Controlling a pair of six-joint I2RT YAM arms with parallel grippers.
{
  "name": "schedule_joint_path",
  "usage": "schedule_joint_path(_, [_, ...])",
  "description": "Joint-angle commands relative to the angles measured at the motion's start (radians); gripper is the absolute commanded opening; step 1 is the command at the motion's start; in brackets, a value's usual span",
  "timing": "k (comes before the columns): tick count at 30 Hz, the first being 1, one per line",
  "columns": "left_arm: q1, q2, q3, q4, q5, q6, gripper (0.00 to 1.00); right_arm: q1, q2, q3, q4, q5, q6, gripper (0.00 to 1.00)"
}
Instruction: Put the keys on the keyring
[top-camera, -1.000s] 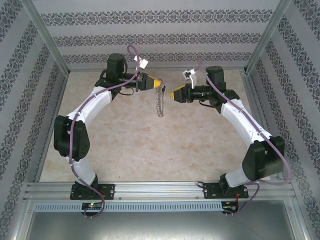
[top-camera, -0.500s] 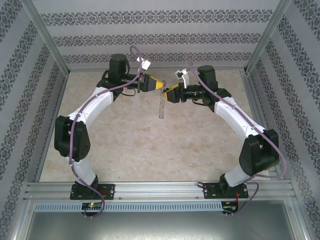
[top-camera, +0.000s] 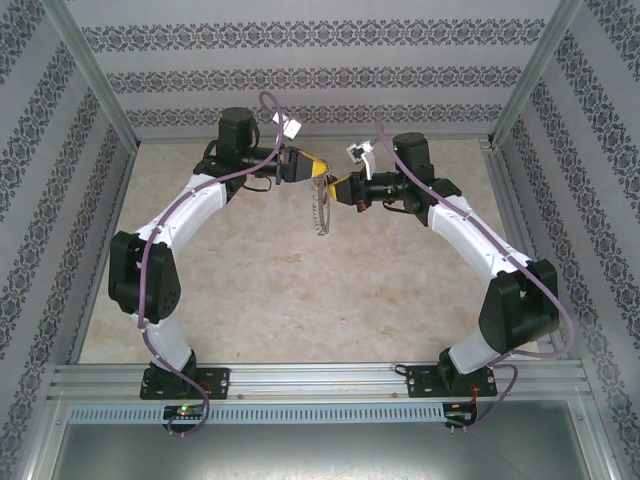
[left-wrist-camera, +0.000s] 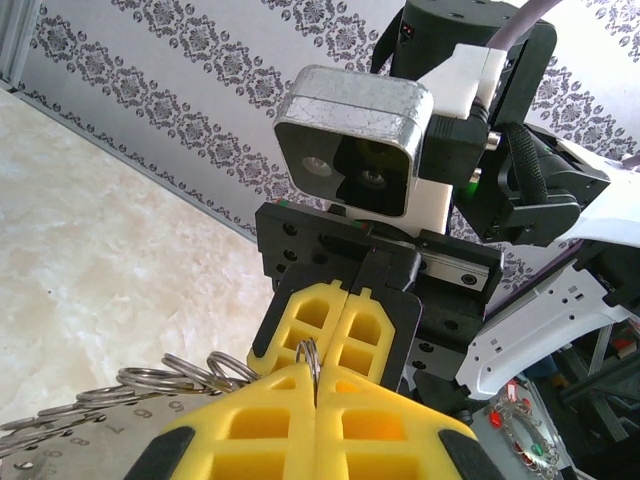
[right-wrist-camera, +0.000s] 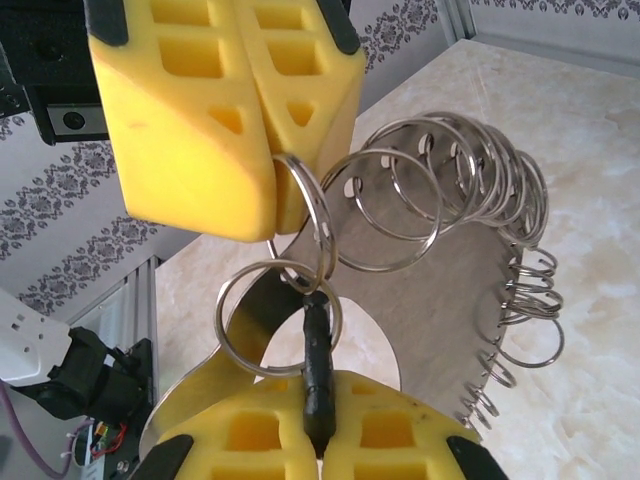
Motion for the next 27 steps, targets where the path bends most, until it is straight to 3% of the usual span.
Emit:
schedule_joint_path(1, [-0.011,-0.05,0.003,0.082,0.01,-0.027,0.0,0.02,-0.026,-0.016,-0.003,-0.03,-0.01,0.0])
schedule_joint_path(18, [-0.015,-0.047,-0.023,0.153,0.005,-0.076,0.0,0.069,0.075,0.113,-0.098,-0.113,-0.027,0.0])
schedule_joint_path(19, [-0.015,-0.047,-0.024,0.154,0.004,-0.078,0.0,0.067,0.072,0.11,-0.104,-0.113,-0.028,0.07])
schedule_joint_path(21, [-0.014,-0.05,-0.026,0.157,0.001,-0.079,0.0,0.057,0.049,0.087,-0.104,-0.116,-0.026,0.32])
schedule_joint_path(22, [-0.015,-0.049,-0.026,0.157,0.001,-0.078,0.0,0.05,0.034,0.07,-0.1,-0.117,-0.022,0.38])
schedule_joint_path(27, [-0.016,-0.051,-0.028,0.175,0.002,-0.087,0.0,-0.005,-0.081,-0.032,-0.07,-0.135,0.011,0.45])
